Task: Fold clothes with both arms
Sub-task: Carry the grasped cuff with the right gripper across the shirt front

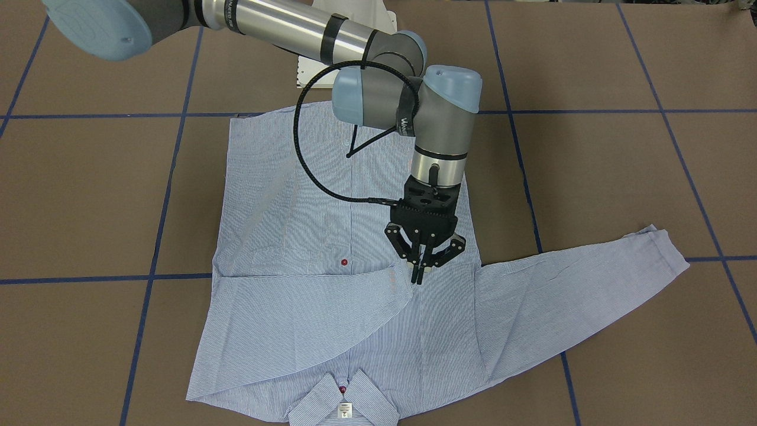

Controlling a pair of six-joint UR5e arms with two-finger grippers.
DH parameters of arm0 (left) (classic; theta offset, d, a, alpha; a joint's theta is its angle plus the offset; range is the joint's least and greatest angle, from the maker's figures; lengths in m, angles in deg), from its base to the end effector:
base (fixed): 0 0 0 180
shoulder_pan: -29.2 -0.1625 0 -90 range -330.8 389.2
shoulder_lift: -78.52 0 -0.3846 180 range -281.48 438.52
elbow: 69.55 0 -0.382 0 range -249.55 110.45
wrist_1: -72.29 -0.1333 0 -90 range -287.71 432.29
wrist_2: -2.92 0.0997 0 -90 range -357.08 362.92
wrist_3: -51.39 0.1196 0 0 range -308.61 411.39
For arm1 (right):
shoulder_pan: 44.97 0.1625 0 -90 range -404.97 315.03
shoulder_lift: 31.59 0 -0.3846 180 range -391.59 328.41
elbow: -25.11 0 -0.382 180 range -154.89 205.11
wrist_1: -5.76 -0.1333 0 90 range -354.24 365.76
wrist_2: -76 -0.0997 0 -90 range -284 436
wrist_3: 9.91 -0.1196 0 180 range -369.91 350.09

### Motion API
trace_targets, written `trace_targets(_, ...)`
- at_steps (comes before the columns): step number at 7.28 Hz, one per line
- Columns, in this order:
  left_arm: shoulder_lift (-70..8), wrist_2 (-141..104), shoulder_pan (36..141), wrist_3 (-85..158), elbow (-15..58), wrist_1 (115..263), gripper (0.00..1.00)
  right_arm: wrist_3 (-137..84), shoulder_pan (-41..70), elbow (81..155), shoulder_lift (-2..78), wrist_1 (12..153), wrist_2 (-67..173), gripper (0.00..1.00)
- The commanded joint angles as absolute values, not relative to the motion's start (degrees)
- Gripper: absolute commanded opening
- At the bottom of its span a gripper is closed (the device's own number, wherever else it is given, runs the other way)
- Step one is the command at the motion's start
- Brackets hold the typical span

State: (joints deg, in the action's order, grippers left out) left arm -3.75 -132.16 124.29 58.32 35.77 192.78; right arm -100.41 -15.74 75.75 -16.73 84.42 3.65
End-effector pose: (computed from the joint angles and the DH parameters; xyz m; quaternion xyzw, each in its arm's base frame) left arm -0.0890 -0.4514 0.4981 0.3376 0.3288 0.1391 0.8710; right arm -0.6441 -0.5547 0.0423 0.2342 -0.3477 0.2916 0.8597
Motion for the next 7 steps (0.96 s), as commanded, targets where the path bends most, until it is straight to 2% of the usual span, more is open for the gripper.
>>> trace_targets(1,-3.8,-132.2,124.3,58.2,35.5,192.7,1.00,-101.2,-16.2,70.0,-21.9,84.3,3.7,0.97)
trace_targets(3,-4.5,-132.3,124.2,58.1,33.6,194.7,1.00,-100.2,-14.2,70.5,-23.6,84.9,-1.7,1.00)
trace_targets(4,-4.5,-132.2,123.9,58.2,31.7,200.4,1.00,-97.5,-11.2,74.1,-22.4,87.3,-8.4,1.00)
trace_targets(7,-4.8,-131.8,117.9,52.2,24.3,213.1,1.00,-85.0,-3.9,101.9,-7.1,102.8,-19.7,1.00)
